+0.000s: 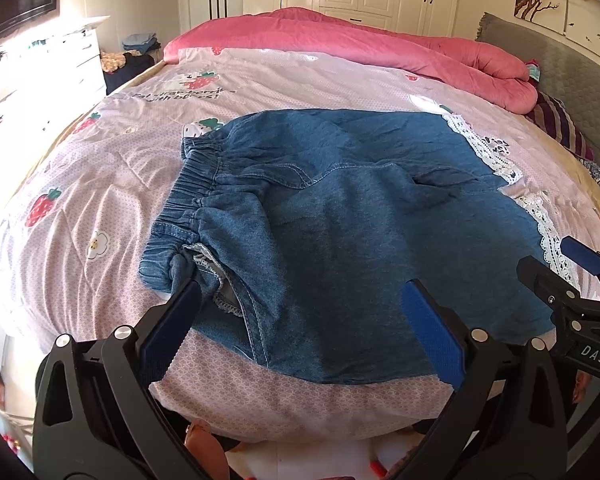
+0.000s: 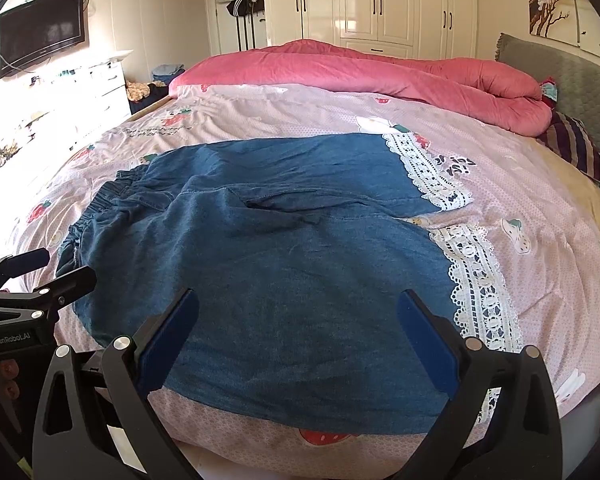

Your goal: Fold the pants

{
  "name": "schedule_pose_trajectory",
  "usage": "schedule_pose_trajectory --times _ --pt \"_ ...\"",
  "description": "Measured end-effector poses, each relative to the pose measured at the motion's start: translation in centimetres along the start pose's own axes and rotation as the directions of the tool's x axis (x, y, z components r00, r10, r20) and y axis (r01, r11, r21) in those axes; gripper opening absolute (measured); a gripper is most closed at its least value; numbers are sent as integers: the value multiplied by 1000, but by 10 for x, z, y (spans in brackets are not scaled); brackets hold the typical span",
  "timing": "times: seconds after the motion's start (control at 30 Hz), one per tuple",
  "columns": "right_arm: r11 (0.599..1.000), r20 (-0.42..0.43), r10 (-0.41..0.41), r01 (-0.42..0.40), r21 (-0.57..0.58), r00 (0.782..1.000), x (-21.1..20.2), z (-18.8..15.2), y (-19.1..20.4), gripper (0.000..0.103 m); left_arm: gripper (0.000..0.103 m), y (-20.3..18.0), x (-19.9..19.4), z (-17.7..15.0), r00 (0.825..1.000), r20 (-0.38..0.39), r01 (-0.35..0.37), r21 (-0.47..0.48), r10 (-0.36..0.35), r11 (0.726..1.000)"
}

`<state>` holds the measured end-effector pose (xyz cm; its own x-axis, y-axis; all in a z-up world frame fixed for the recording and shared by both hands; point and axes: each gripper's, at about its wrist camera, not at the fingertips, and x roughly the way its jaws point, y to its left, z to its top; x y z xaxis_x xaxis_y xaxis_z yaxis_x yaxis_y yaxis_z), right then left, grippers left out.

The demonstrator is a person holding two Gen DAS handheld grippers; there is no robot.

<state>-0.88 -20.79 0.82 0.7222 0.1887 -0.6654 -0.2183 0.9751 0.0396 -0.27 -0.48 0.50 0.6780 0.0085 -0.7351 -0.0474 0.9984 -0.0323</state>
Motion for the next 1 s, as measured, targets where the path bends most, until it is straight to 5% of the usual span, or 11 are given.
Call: schedule_pose_trajectory --times 1.0 --pt "999 -29 32 -32 -17 999 17 8 5 99 94 6 9 6 1000 -7 9 6 -9 1000"
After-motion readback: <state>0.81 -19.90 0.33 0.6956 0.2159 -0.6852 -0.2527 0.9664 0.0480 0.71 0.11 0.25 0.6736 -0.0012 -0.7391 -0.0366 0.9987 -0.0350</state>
